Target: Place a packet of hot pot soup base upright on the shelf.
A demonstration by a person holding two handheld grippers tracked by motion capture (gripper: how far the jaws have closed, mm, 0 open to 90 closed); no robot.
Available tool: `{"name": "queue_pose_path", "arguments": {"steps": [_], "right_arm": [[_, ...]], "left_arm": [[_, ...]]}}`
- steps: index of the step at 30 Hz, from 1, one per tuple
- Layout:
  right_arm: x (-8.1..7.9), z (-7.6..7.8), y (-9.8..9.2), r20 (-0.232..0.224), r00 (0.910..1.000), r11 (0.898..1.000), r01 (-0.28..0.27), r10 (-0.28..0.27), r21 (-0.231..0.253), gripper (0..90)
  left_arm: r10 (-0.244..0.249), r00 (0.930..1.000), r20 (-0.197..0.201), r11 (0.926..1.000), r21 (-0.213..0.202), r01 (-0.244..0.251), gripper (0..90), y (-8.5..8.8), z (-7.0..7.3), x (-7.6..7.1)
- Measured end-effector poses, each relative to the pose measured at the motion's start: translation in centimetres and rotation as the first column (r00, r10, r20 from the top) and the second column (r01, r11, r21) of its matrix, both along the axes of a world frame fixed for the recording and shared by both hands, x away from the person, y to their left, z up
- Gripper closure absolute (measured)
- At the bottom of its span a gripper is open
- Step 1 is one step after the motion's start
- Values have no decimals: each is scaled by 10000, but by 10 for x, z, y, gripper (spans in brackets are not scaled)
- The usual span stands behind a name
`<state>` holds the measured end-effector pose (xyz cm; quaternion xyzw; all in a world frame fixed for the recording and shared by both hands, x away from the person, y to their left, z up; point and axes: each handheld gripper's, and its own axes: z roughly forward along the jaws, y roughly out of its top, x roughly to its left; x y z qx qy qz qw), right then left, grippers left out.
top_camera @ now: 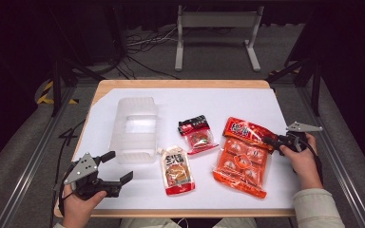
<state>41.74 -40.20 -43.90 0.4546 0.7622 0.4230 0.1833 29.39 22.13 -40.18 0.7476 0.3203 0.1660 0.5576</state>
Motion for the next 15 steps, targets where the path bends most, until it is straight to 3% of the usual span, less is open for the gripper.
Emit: {"name": "queue_pose_path", "arguments": {"steps": [4, 6, 9, 13, 15], "right_arm": [[6, -2, 4, -527, 9985, 9988, 123, -148, -484, 653], [7, -2, 4, -653, 9977, 9988, 150, -181, -473, 652], [10, -3, 0, -929, 9954, 9998, 215, -218, -40, 673], [9, -1, -2, -858, 9959, 9995, 282, -269, 131, 870], [8, 0, -2, -893, 9956, 9993, 300, -279, 228, 892]], "left_arm": [[-69, 10000, -58, 10000, 7, 69, 62, -3, 0, 0], [-95, 10000, -19, 9999, 53, 95, 62, -3, 0, 0], [-105, 9999, -51, 9999, 66, 105, 63, -5, -1, 1], [-150, 9998, -121, 9998, 118, 152, 63, -6, -1, 2], [-158, 9998, -131, 9998, 115, 160, 64, -6, -1, 2]]}}
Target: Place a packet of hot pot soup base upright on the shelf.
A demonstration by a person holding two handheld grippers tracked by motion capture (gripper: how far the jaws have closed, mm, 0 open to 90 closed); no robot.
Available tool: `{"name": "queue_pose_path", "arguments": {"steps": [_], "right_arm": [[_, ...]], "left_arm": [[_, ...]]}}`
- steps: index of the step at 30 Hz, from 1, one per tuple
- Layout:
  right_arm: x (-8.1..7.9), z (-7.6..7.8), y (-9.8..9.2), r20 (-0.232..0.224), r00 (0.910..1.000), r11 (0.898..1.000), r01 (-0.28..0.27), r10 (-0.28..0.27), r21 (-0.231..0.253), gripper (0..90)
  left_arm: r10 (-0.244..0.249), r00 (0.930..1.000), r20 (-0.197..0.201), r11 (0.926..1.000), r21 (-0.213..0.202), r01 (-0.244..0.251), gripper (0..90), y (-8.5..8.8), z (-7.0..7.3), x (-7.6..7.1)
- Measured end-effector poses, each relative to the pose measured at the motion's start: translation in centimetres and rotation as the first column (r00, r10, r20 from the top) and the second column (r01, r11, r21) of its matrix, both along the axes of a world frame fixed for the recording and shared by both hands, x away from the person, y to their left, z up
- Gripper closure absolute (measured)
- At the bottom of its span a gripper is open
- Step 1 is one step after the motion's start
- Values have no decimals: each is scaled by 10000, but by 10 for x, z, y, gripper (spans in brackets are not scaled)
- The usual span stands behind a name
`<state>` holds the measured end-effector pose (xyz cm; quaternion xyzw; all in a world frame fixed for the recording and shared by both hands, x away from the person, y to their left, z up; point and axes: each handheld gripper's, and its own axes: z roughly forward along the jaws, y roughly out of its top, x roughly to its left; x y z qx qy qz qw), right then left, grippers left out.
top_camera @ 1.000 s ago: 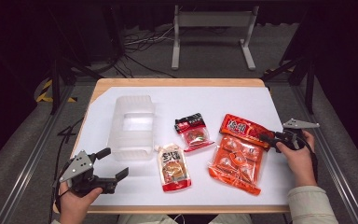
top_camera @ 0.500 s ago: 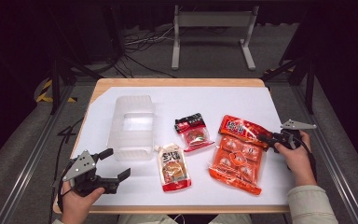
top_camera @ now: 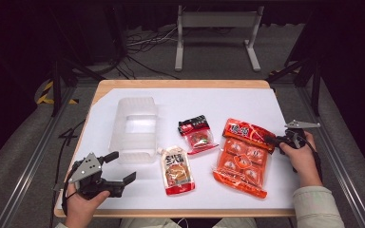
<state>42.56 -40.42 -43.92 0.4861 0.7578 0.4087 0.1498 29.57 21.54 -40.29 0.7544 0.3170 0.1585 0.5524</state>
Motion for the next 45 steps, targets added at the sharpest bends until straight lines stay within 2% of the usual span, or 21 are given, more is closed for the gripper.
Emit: {"name": "queue_pose_path", "arguments": {"steps": [2, 6, 11, 13, 17, 18, 19, 21, 24, 25, 27, 30, 31, 34, 35, 37, 38, 39, 40, 44, 45], "right_arm": [[-1, 2, -1, 13, 10000, 9997, 31, -32, 241, 900], [-5, 8, 0, 41, 9999, 9994, 155, -156, 324, 900], [-12, 21, 3, 509, 9983, 9995, 261, -271, 188, 900], [-15, 29, 4, 685, 9973, 9995, 267, -278, 163, 900], [-22, 43, 6, 1042, 9941, 9993, 256, -284, 285, 900], [-24, 47, 6, 1126, 9933, 9993, 242, -275, 301, 900], [-26, 52, 6, 1211, 9923, 9992, 198, -241, 359, 900], [-31, 62, 7, 1397, 9900, 9988, 125, -190, 476, 900], [-35, 70, 9, 1577, 9874, 9988, 16, -94, 493, 900], [-40, 79, 12, 1752, 9845, 9989, -89, 7, 462, 900], [-42, 82, 13, 1806, 9836, 9989, -111, 27, 455, 900], [-50, 98, 17, 2172, 9760, 9987, -278, 176, 438, 900], [-53, 102, 18, 2280, 9735, 9985, -302, 191, 455, 900], [-63, 116, 22, 2663, 9635, 9980, -430, 291, 463, 900], [-69, 125, 26, 2924, 9553, 9973, -595, 445, 427, 900], [-71, 129, 28, 2997, 9526, 9969, -670, 520, 400, 900], [-75, 134, 30, 3138, 9473, 9962, -792, 637, 368, 900], [-81, 141, 36, 3389, 9372, 9948, -979, 821, 296, 900], [-81, 141, 36, 3389, 9372, 9948, -979, 821, 296, 900], [-89, 151, 44, 3696, 9209, 9896, -1420, 1241, 214, 900], [-90, 152, 46, 3709, 9196, 9888, -1479, 1298, 205, 900]], "left_arm": [[-74, 10000, -15, 9999, -119, 74, 63, -1, -1, 0], [-76, 10000, -43, 9995, -309, 75, 50, -4, -1, 4], [-206, 9995, -241, 9982, -565, 192, 48, -9, 3, 6], [-361, 9993, -20, 9963, -785, 358, 41, -12, 3, 8], [-460, 9989, 14, 9973, -579, 460, 28, -19, 6, 12], [-610, 9981, -11, 9976, -343, 609, 28, -20, 7, 13], [-726, 9970, 274, 9973, -100, 729, 29, -21, 8, 14], [-821, 9957, 436, 9965, -87, 826, 62, -21, 10, 15], [-975, 9948, 285, 9951, -133, 979, 71, -25, 16, 19], [-1029, 9942, 301, 9946, -72, 1031, 85, -27, 17, 20], [-1038, 9942, 297, 9946, 12, 1038, 85, -30, 19, 22], [-1057, 9941, 249, 9943, 177, 1053, 76, -33, 20, 25], [-1052, 9943, 175, 9944, 75, 1051, 72, -34, 20, 25], [-1098, 9939, 25, 9939, 110, 1098, 77, -35, 19, 27], [-1071, 9942, 20, 9942, 66, 1071, 85, -36, 19, 27], [-1047, 9945, 33, 9945, 58, 1046, 91, -36, 20, 27], [-1067, 9943, 69, 9943, 27, 1067, 98, -36, 20, 27], [-1021, 9947, 93, 9948, -24, 1021, 122, -35, 21, 26], [-988, 9950, 148, 9951, -55, 989, 122, -35, 21, 26], [-974, 9951, 176, 9949, -261, 978, 145, -33, 22, 26], [-944, 9954, 178, 9950, -315, 950, 145, -32, 22, 25]]}}
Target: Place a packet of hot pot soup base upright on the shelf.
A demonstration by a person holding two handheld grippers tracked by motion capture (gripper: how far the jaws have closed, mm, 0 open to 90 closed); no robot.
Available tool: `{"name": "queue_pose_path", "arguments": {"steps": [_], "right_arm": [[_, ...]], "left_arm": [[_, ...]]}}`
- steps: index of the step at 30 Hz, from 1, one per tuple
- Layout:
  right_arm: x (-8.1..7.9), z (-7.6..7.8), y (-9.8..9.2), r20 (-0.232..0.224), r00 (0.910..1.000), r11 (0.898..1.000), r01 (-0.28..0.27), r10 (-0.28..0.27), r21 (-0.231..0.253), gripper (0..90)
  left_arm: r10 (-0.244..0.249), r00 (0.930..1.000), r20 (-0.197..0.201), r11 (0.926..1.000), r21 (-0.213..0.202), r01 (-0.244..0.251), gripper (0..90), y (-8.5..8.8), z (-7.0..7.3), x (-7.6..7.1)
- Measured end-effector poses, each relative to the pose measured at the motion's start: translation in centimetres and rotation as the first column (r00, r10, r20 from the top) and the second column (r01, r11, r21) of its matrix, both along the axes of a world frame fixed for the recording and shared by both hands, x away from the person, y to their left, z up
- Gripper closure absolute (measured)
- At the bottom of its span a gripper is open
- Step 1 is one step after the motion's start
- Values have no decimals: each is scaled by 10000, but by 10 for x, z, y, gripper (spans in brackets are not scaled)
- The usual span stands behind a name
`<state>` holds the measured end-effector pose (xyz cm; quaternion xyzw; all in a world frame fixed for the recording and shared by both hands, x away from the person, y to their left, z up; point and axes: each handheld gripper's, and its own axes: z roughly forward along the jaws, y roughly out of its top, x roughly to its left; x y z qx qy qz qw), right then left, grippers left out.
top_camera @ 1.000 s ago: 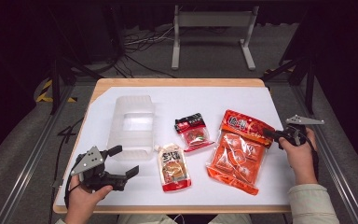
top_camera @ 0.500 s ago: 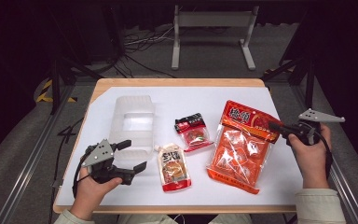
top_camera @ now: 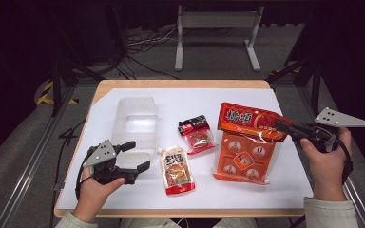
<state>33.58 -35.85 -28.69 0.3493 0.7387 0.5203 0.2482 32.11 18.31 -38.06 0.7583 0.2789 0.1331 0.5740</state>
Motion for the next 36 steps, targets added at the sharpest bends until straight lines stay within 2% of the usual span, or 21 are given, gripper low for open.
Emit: {"name": "queue_pose_path", "arguments": {"steps": [6, 9, 11, 20, 31, 36], "right_arm": [[-13, 13, 11, 404, 9976, 9983, -560, 565, -126, 900], [-19, 18, 19, 838, 9930, 9955, -797, 838, -513, 900], [-21, 21, 22, 885, 9917, 9940, -879, 935, -647, 900], [-32, 37, 34, 970, 9803, 9825, -1639, 1722, -881, 900], [-24, 47, 40, 1003, 9796, 9829, -1671, 1744, -775, 900], [-20, 55, 48, 1115, 9709, 9769, -2078, 2121, -492, 900]], "left_arm": [[37, 10000, 9, 9999, 108, -37, 153, 0, 0, 0], [253, 9997, -24, 9992, 295, -252, 136, -2, -1, 1], [342, 9994, 57, 9984, 449, -344, 115, -1, -1, 2], [233, 9997, 33, 9995, 210, -233, 113, -4, 0, 3], [91, 9999, 94, 9998, 174, -92, 113, -12, 2, 8], [-26, 9998, 209, 9999, 114, 24, 105, -19, 5, 10]]}}
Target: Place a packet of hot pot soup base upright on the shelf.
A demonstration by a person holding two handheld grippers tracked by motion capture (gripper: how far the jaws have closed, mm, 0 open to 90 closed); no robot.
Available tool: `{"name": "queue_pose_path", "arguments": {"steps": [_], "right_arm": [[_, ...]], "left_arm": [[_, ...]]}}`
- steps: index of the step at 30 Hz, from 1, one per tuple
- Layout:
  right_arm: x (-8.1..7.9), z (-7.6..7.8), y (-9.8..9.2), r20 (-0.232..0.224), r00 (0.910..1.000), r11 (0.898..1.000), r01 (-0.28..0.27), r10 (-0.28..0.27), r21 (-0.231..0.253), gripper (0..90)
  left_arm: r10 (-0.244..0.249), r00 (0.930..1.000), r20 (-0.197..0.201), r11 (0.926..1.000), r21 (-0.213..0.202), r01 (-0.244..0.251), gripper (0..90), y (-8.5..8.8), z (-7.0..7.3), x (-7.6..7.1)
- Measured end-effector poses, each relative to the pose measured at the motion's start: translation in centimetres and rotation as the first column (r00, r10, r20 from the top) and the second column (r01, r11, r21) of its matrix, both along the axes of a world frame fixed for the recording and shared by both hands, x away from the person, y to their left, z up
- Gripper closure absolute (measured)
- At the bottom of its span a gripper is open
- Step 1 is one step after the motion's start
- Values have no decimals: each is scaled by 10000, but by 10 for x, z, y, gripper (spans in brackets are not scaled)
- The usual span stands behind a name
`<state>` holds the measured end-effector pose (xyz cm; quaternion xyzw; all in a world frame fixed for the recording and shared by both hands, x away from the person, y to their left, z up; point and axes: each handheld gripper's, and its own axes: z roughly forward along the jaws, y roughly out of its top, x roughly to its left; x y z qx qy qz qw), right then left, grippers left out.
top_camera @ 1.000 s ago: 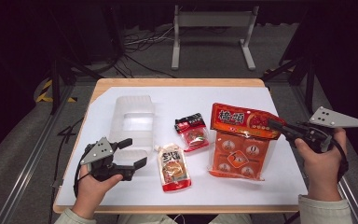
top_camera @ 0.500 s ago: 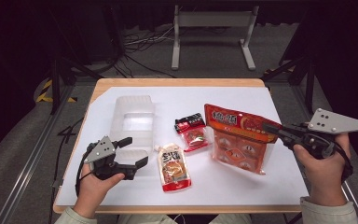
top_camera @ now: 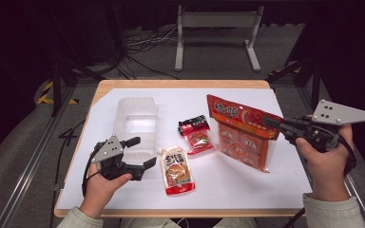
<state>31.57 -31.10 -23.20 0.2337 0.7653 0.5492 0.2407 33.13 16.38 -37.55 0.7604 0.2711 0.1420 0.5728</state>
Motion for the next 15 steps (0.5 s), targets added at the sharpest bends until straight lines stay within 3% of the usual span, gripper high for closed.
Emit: {"name": "queue_pose_path", "arguments": {"steps": [6, 15], "right_arm": [[6, 8, 16, 38, 9975, 9971, -711, 710, 284, 900], [14, 15, 45, 272, 9912, 9912, -1304, 1298, 221, 900]], "left_arm": [[-323, 9994, 110, 9995, -31, 323, 94, -11, 2, 3], [-832, 9959, 360, 9959, -318, 844, 48, -33, 8, 12]]}}
